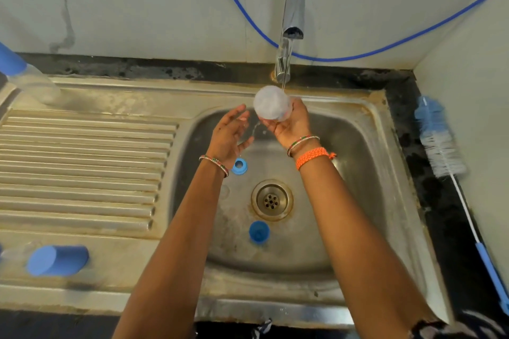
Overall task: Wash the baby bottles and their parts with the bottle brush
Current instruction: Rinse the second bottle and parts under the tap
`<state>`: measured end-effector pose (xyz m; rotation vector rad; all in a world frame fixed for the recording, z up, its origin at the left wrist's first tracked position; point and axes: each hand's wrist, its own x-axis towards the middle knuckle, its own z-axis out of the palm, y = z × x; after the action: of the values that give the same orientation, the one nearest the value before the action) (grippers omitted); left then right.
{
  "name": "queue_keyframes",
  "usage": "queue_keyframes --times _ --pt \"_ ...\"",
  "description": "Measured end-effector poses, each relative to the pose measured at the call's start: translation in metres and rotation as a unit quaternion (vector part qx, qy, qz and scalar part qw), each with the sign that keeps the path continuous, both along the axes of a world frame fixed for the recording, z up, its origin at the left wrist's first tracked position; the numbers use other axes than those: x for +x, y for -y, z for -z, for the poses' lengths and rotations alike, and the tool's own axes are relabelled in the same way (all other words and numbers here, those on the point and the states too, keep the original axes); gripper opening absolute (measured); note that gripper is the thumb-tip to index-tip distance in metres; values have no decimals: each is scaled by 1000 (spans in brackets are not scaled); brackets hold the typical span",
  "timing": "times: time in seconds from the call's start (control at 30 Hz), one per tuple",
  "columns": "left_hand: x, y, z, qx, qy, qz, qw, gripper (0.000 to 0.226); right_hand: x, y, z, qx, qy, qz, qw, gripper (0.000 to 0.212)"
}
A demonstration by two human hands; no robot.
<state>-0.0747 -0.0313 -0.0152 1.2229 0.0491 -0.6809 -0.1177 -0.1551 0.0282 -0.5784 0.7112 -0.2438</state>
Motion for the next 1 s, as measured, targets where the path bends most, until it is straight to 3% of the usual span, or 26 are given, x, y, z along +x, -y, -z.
queue_keyframes --times 0.07,0.17,0.43,0.53,0.6,0.67,0.73,0.8,1.0 --pt "-1 2 -5 -32 -5 14 999 25 -5 0 0 94 32 -4 995 26" --pt "-6 8 -10 -42 -17 24 999 28 -11 -1 -1 148 41 6 988 23" --pt "-11 3 -7 -53 -46 11 998 26 -15 -4 -14 139 6 -43 989 24" --pt "-10 1 -6 -58 -63 6 996 23 -12 -7 -14 41 -24 -76 996 20" --pt "-8 1 -2 -39 -78 -6 996 24 -9 -7 -4 -125 -55 -51 989 16" --pt "-6 1 2 1 -90 -24 996 23 -8 -3 9 -341 -68 -12 937 34" --pt "-6 3 4 37 -94 -24 995 26 -12 -2 17 -483 -61 -21 873 42" --pt "-9 7 2 34 -102 -12 994 25 -15 -2 22 -529 -59 -16 847 43" --pt "-11 14 -3 -9 -102 -9 995 24 -16 -2 16 -573 -59 5 817 45"
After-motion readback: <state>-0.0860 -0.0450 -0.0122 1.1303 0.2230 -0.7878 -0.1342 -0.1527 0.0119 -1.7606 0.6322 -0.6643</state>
